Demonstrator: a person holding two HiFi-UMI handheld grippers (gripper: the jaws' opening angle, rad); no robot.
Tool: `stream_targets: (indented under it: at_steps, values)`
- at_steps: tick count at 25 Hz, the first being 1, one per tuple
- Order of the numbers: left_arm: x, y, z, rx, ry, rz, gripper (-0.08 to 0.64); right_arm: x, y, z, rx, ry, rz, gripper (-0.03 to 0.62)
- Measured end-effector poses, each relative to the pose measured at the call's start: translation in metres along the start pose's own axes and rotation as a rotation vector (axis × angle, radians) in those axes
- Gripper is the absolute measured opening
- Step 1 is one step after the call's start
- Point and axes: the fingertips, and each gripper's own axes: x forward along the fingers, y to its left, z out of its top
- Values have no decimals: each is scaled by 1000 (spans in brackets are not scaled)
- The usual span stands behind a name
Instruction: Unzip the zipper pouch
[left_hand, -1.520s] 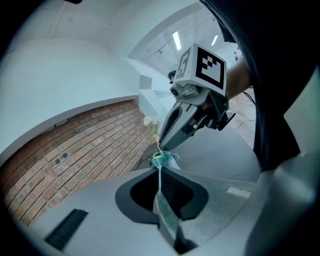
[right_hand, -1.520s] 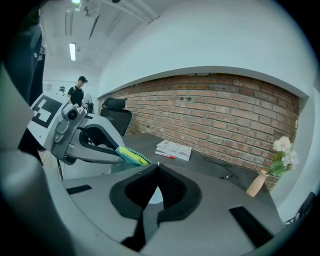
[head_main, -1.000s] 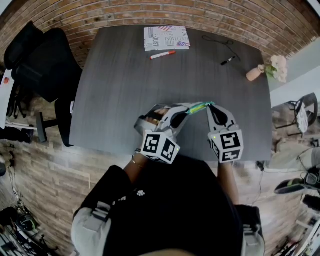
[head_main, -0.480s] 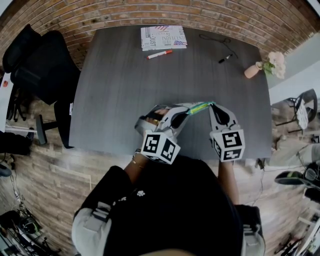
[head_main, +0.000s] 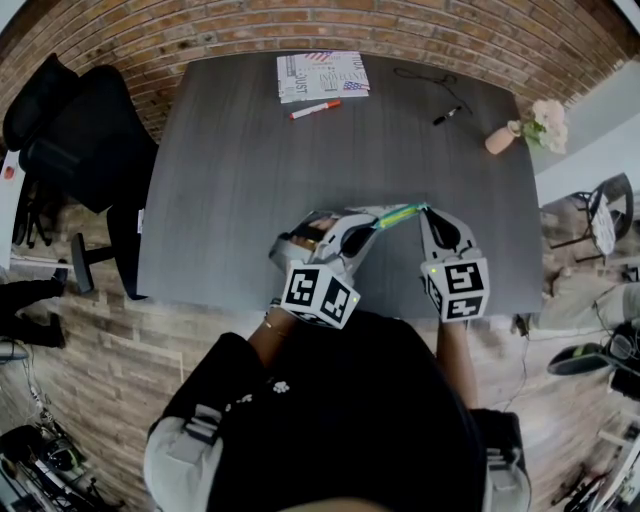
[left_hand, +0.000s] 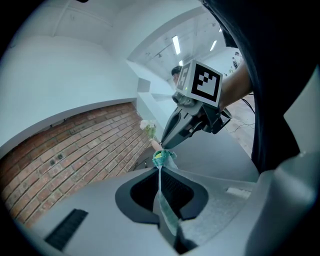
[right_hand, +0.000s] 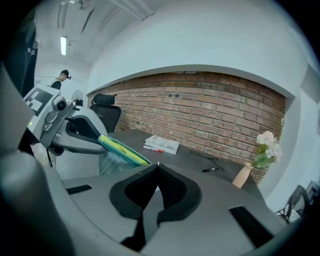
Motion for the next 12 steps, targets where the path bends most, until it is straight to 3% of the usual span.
stream_targets:
  at_steps: [12]
  values:
    - [-2, 4, -2, -51, -21, 3, 9, -2, -17, -8, -2, 31, -53, 0]
